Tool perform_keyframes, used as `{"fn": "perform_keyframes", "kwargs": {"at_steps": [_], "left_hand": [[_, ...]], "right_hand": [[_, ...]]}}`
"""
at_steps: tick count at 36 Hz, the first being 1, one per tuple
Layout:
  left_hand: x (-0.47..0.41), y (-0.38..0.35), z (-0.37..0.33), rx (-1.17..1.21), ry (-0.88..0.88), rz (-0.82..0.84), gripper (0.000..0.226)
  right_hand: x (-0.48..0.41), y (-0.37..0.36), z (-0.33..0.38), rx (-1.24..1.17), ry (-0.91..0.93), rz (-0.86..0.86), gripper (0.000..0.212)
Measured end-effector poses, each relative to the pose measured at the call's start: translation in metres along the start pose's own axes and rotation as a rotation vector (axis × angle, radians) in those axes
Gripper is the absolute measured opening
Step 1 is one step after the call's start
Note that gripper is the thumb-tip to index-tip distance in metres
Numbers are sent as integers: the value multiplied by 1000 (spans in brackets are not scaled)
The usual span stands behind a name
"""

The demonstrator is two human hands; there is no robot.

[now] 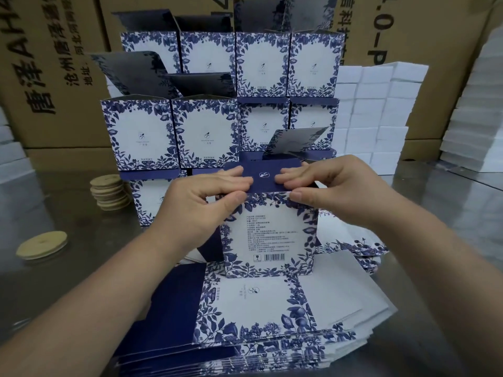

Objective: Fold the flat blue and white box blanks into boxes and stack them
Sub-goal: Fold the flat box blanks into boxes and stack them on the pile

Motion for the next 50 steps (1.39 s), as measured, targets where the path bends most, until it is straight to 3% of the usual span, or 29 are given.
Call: {"fn": "perform_keyframes", "kwargs": {"at_steps": [3, 7, 12, 15, 17, 19, 22, 26, 32, 36, 38, 40, 41, 46, 48, 50], "left_hand": [[0, -1, 1, -6, -15, -7, 36], [0, -2, 1, -37, -27, -5, 32], [2, -2, 0, -38, -43, -42, 30], [1, 1, -1, -23, -76, -78, 29], [-1, 6, -3, -11, -98, -109, 26], [-2, 8, -5, 1, -113, -117, 22], [-2, 5, -7, -2, -135, -101, 19], [0, 7, -3, -64, -157, -116, 19], [1, 20, 16, -207, -61, -245, 39], [3, 31, 44, -375, 196, -306, 37], [3, 31, 59, -420, 320, -266, 18], [6, 28, 69, -313, 425, -270, 6], [7, 26, 73, -236, 464, -280, 13], [8, 25, 83, 54, 573, -361, 30], [10, 21, 85, 136, 621, -402, 34], [12, 17, 84, 232, 637, -422, 33]], "right_hand": [[0, 3, -2, -14, -15, 8, 15], [-1, 3, -5, 29, 6, -15, 38], [0, 3, -7, 53, 4, -66, 38], [-2, 5, -5, -217, -20, -141, 23], [-5, 18, -9, -445, -45, -279, 18], [-7, 35, -24, -583, -145, -457, 19], [-4, 46, -61, -472, -455, -606, 20], [-5, 28, -90, -321, -647, -450, 35], [-7, 13, -80, -341, -578, -292, 33], [-6, 20, -76, -306, -590, -313, 47], [-7, 18, -74, -312, -582, -292, 38], [-9, 13, -69, -332, -502, -239, 18], [-9, 10, -66, -335, -454, -197, 10], [-9, -4, -64, -311, -341, -43, 9], [-8, -4, -67, -269, -327, -50, 40], [-7, -6, -70, -290, -357, -12, 103]]}}
Point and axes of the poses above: each hand's wrist, its own x-axis away from the middle knuckle, its own y-axis out of the back of the hand, z = x × y, the point moved 7 cm from there along -x, towards the middle knuckle, and after that the axes turned 8 degrees about -y, right-handed, at the moved point
